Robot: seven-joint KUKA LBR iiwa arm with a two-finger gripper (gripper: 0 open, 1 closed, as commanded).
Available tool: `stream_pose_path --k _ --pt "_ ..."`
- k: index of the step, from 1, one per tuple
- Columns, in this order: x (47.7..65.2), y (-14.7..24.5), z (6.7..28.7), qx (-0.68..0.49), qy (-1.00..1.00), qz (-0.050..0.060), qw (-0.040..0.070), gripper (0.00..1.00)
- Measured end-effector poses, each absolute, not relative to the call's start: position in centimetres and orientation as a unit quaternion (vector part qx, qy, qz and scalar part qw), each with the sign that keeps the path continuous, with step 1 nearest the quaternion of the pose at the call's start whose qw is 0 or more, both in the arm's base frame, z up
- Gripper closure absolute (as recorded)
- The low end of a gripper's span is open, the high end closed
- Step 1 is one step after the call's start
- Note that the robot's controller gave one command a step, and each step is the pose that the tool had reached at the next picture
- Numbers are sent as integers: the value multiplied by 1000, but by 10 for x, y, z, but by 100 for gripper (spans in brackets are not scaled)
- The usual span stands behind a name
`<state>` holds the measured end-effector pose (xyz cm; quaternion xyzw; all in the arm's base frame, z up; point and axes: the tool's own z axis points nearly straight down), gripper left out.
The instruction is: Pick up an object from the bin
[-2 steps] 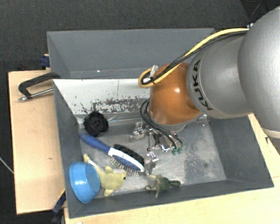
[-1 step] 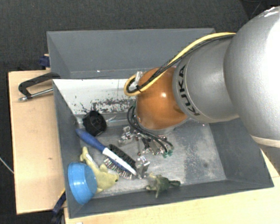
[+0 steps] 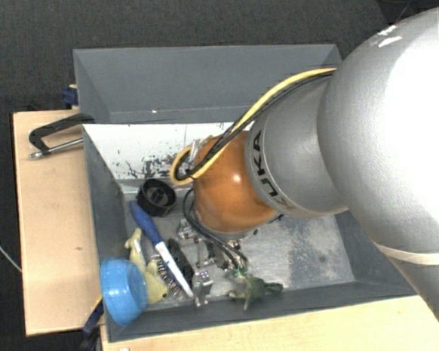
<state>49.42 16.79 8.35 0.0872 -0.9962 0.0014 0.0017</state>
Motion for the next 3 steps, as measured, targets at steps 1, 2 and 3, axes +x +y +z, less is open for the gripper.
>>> stream_pose_path --k 1,2,3 --pt "520 45 95 66 -998 1 -3 0" --pt "494 94 154 78 -997 -2 -5 0" --pt "498 15 147 115 -993 1 -1 0"
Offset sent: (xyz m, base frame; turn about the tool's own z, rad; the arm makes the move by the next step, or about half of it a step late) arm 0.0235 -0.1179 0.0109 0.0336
